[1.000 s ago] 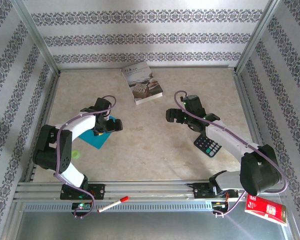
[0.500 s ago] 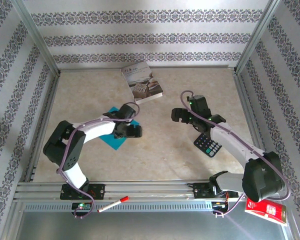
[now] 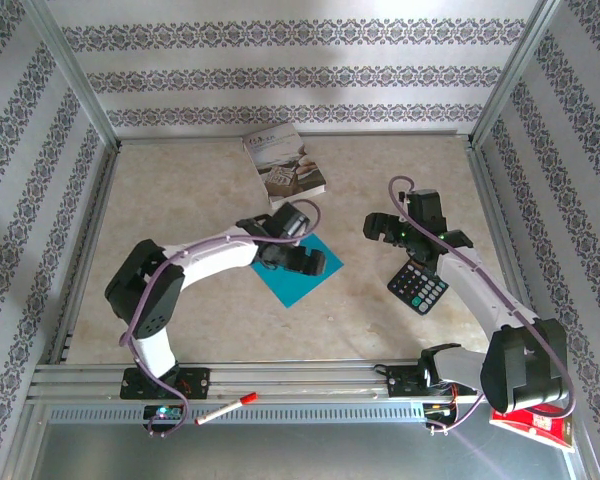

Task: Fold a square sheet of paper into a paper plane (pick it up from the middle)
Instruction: Move the square sheet of paper to the center of the table, then first fold in half a square sheet of paper at the center of the table.

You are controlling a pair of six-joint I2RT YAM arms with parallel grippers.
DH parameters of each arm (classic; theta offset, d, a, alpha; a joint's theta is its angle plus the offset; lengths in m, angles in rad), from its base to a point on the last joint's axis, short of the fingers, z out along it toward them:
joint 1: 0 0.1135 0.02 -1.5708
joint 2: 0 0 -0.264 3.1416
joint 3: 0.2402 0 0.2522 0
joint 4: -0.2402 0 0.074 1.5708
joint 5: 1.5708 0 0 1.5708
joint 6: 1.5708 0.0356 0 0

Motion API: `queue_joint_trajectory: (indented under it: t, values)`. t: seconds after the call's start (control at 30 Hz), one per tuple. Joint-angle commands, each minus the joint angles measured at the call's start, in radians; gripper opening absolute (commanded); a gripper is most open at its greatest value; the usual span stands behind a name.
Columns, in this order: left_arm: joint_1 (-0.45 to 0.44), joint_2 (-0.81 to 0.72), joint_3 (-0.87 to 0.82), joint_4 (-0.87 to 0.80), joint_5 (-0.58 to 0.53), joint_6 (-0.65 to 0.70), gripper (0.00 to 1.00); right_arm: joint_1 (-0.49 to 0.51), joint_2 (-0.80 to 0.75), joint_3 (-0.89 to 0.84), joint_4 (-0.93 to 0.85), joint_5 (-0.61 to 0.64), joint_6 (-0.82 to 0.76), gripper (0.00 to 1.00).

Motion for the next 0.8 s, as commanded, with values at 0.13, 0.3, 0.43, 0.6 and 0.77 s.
queue_joint_trajectory:
  t: [0.13, 0.3, 0.43, 0.6, 0.77]
  values:
    - [0.043, 0.065, 0.161, -0.274, -0.079, 0.512, 1.00, 0.002, -0.007, -0.017, -0.035, -0.030, -0.029, 0.98]
    - [0.046, 0.217, 0.314, -0.422, -0.045, 0.597, 1.00, -0.017, -0.024, -0.014, -0.045, -0.024, -0.035, 0.98]
    - [0.044, 0.304, 0.404, -0.493, -0.050, 0.618, 1.00, -0.023, -0.019, -0.014, -0.044, -0.026, -0.033, 0.98]
    - [0.039, 0.382, 0.502, -0.557, -0.063, 0.631, 1.00, -0.023, -0.004, -0.018, -0.038, -0.030, -0.028, 0.98]
    - [0.034, 0.432, 0.559, -0.592, -0.078, 0.647, 1.00, -0.023, 0.002, -0.014, -0.037, -0.037, -0.023, 0.98]
